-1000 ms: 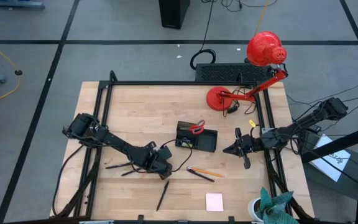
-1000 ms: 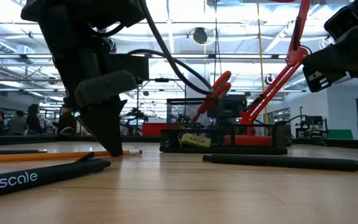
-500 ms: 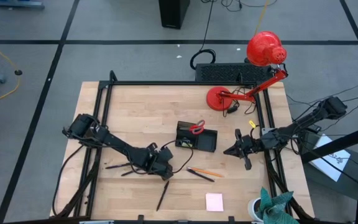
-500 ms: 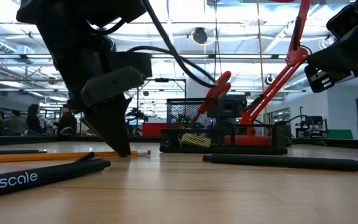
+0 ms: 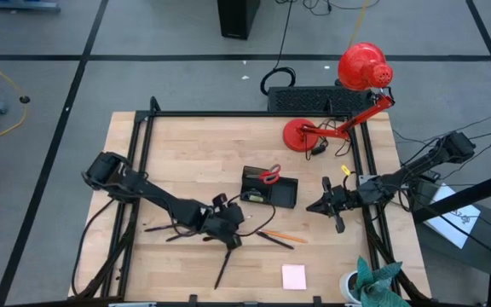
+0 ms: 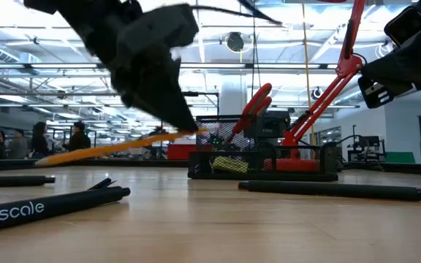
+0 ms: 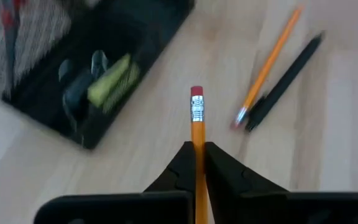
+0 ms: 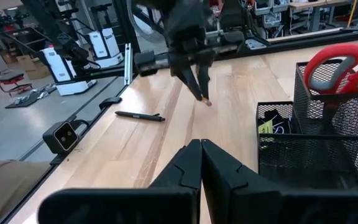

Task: Pick and place office supplies into organizer
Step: Put the yellow pencil into the black desk organizer

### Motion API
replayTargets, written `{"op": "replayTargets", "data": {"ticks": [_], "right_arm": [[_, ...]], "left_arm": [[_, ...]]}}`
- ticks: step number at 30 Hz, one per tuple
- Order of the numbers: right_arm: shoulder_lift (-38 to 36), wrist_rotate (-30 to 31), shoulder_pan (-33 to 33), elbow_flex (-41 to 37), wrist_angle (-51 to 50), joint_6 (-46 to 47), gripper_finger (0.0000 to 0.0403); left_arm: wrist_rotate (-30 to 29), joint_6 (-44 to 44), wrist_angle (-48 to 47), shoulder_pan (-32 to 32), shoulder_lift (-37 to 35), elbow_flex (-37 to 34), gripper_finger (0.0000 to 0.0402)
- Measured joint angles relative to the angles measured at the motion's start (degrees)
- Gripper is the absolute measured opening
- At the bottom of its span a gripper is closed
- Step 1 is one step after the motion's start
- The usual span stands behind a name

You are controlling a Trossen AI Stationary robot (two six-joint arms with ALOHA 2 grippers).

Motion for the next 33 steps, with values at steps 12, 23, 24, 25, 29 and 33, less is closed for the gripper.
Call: {"op": "replayTargets", "data": {"ticks": [12, 23, 24, 25, 29, 33], "right_arm": [[0.60, 0.20, -0.02, 0.00, 0.44, -0.46, 0.0000], [0.65, 0.11, -0.02, 0.00, 0.38, -0.26, 0.0000], [0.65, 0.09, -0.02, 0.00, 0.38, -0.32, 0.0000], [0.65, 0.10, -0.02, 0.00, 0.37, -0.36, 0.0000], [0.65, 0.08, -0.02, 0.00, 0.36, -0.37, 0.0000], [0.65, 0.07, -0.02, 0.00, 0.36, -0.67, 0.0000]], "left_arm": [[-0.48, 24.92, 18.00, 2.67, -4.82, 0.15, 0.0026], [15.22, 43.28, 31.58, 13.24, -5.95, 0.20, 0.0030], [17.58, 44.14, 33.70, 14.47, -6.10, 0.22, 0.0030], [19.88, 44.84, 35.83, 15.61, -6.14, 0.28, 0.0030], [28.48, 44.74, 40.58, 20.00, -6.86, 0.26, 0.0030], [32.27, 44.34, 40.68, 23.79, -7.06, 0.33, 0.0030]]}}
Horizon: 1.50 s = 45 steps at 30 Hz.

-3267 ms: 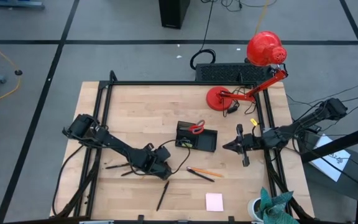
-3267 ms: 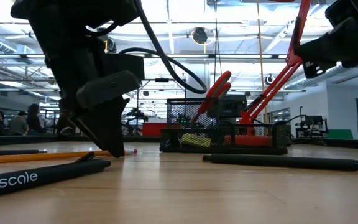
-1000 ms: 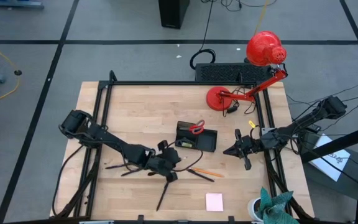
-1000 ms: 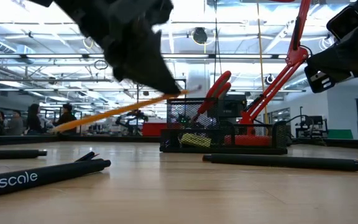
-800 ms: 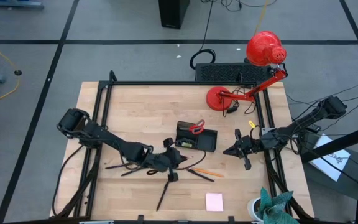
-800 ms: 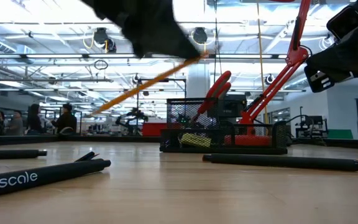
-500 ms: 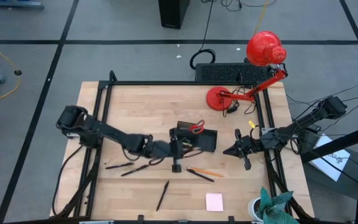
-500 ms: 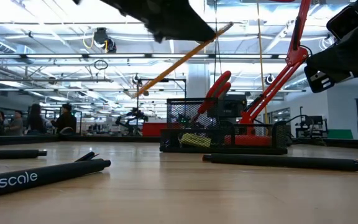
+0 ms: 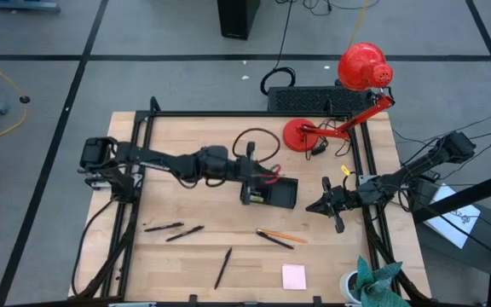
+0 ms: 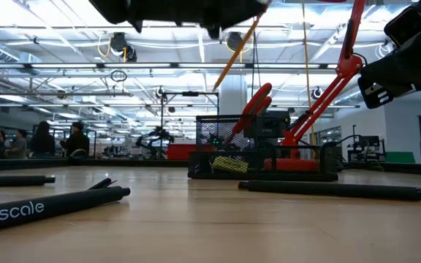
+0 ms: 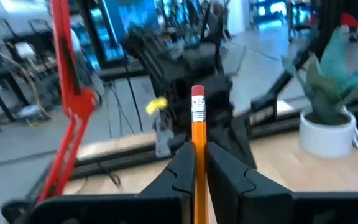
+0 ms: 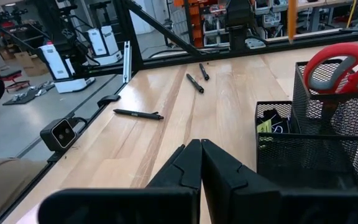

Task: Pick and place office supplies into organizer
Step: Put the yellow pencil into the black desk organizer

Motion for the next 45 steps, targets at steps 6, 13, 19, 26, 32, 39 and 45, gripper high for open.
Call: {"op": "replayTargets", "data": {"ticks": [6, 13, 19, 26, 32, 39, 45], "right_arm": [[0.04, 0.00, 0.00, 0.00, -0.63, 0.16, 0.0000], [0.26, 0.02, 0.00, -0.02, -0.84, 0.26, 0.0000], [0.76, 0.04, 0.00, -0.02, -1.05, 1.37, 0.0000], [1.26, -0.01, 0.00, -0.02, -1.72, 1.64, 0.0000], [1.82, -0.14, 0.02, -0.02, -1.73, 2.75, 0.0000], [2.24, -0.11, 0.25, -0.02, -1.68, 3.28, 0.0000], [2.25, 0.24, 0.22, -0.02, -1.46, 2.85, 0.0000]], "left_arm": [[6.35, 0.10, -0.19, 4.25, 1.28, -0.04, 0.0030], [14.32, 0.50, 2.56, 6.63, 4.53, 0.02, 0.0030], [16.53, 1.37, 7.30, 8.02, 9.89, -0.11, 0.0030], [18.28, -0.60, 10.74, 10.36, 13.28, -0.15, 0.0030], [18.35, 0.24, 15.62, 10.93, 13.16, -4.38, 0.0030], [17.76, -2.29, 23.64, 12.06, 13.18, -10.76, 0.0030], [17.72, -2.63, 25.75, 11.65, 13.12, -11.52, 0.0030]]}}
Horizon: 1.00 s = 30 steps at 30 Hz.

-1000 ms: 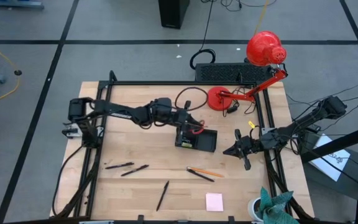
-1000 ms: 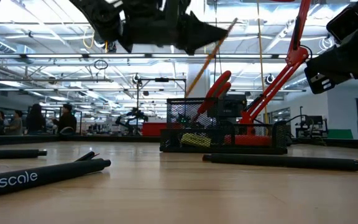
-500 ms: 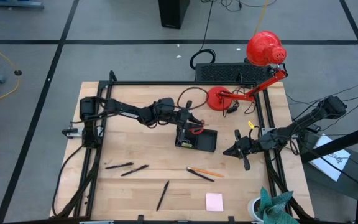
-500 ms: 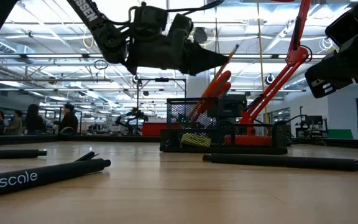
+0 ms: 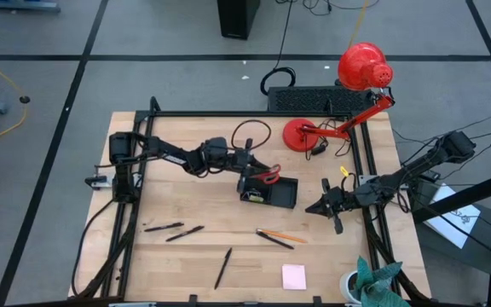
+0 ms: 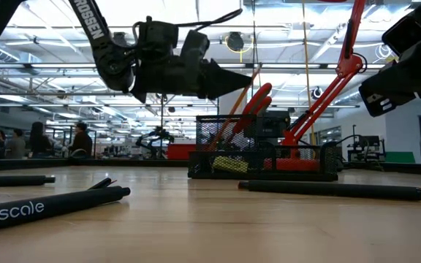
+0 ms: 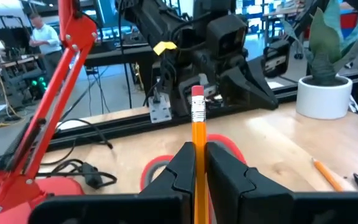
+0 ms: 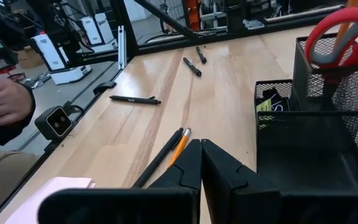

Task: Pick and place office supplies into organizer
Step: Put the yellow pencil into the black desk organizer

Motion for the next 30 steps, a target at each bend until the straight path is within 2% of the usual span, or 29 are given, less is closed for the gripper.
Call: {"op": "replayTargets", "data": {"ticks": [6, 12, 16, 25, 30], "right_arm": [[-0.01, 2.74, -0.02, 0.00, 1.91, -0.69, 0.0000], [0.00, 2.73, -0.02, 0.00, 2.86, -0.69, 0.0000], [0.00, 2.73, -0.02, 0.00, 2.84, -0.75, 0.0000], [0.00, 2.71, -0.02, 0.00, 3.45, -0.19, 0.0000], [0.00, 2.69, -0.02, 0.00, 3.59, -0.06, 0.0000]], "left_arm": [[-1.31, 0.62, -0.21, -0.95, 0.01, -0.04, 0.0030], [-5.89, 0.37, -3.36, -1.03, 0.03, -0.04, 0.0030], [-6.08, 0.64, -3.44, -0.97, 0.03, -0.04, 0.0030], [-10.59, -4.06, -3.77, -0.70, 0.03, -0.04, 0.0031], [-10.61, -6.27, -3.75, -0.28, 0.03, -0.04, 0.0056]]}}
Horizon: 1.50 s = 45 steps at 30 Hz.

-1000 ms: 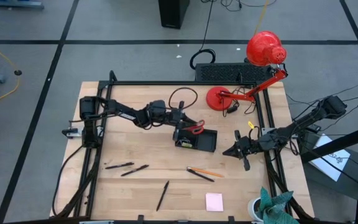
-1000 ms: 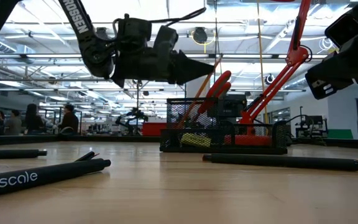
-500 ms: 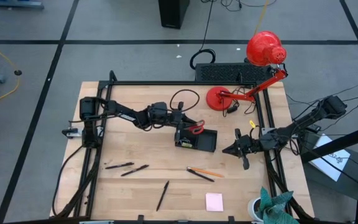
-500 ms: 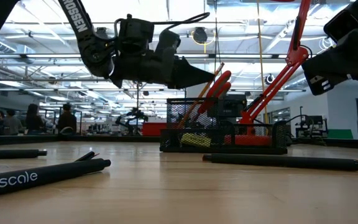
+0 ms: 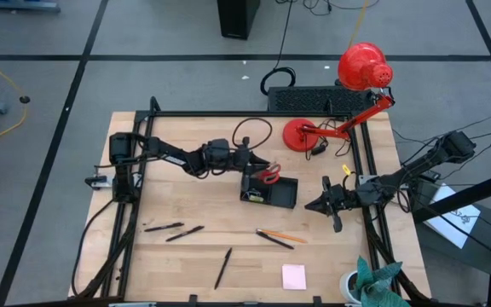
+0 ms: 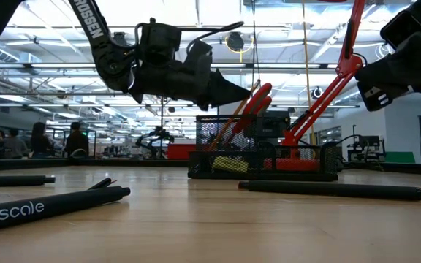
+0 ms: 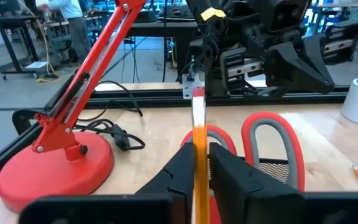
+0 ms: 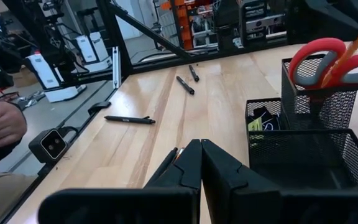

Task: Pick and place office supplies into organizer
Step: Put the yellow pencil into the black desk organizer, then put the black pen into the black desk organizer

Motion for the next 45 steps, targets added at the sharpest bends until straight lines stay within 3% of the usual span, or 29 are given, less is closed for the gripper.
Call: {"op": "replayTargets", "data": {"ticks": [9, 13, 15, 17, 20, 23, 25, 30, 34, 38, 42, 45], "right_arm": [[0.00, -0.13, 0.00, 0.00, 0.52, -0.02, 0.0000], [0.00, -0.13, 0.00, 0.00, 0.54, -0.53, 0.0000], [0.00, -0.13, 0.00, 0.00, 0.70, -0.61, 0.0000], [-0.02, -0.13, 0.00, 0.00, 0.97, -0.88, 0.0000], [-0.07, -0.11, 0.00, 0.00, 3.20, -3.49, 0.0000], [-0.04, -0.09, 0.00, 0.00, 6.32, -5.66, 0.0000], [-0.04, -0.13, 0.00, 0.00, 8.40, -5.93, 0.0000], [-0.04, -0.25, 0.02, 0.00, 9.10, -5.49, 0.0000], [0.04, -2.14, 0.07, 0.00, 7.64, -1.62, 0.0000], [0.04, -3.23, 0.40, 0.00, 7.73, 0.59, 0.0000], [0.04, -3.19, 1.38, 0.00, 7.73, 0.04, 0.0000], [0.04, -3.15, 1.55, 0.00, 7.77, -1.60, 0.0000]], "left_arm": [[1.60, 2.67, -0.15, 0.12, -0.09, 0.00, 0.0146], [5.03, 3.75, -4.23, -0.26, -7.00, 0.32, 0.0163], [-0.46, 0.65, -17.23, -1.59, -14.14, 1.89, 0.0165], [-8.35, 0.40, -38.21, -4.65, -20.29, 5.64, 0.0165], [-19.50, 0.95, -66.85, -13.78, -25.17, 12.33, 0.0165], [-28.56, -6.22, -83.93, -25.34, -25.94, 17.27, 0.0155], [-32.11, -15.03, -90.39, -31.93, -25.56, 18.74, 0.0146], [-38.56, -39.07, -92.48, -44.19, -23.59, 16.47, 0.0126], [-43.08, -48.95, -93.41, -49.43, -16.88, 14.74, 0.0104], [-39.84, -52.74, -95.83, -49.93, -7.79, 14.73, 0.0068], [-36.24, -48.82, -85.10, -49.11, -0.63, 16.31, 0.0016], [-35.94, -42.64, -78.33, -48.80, 3.04, 20.26, 0.0008]]}}
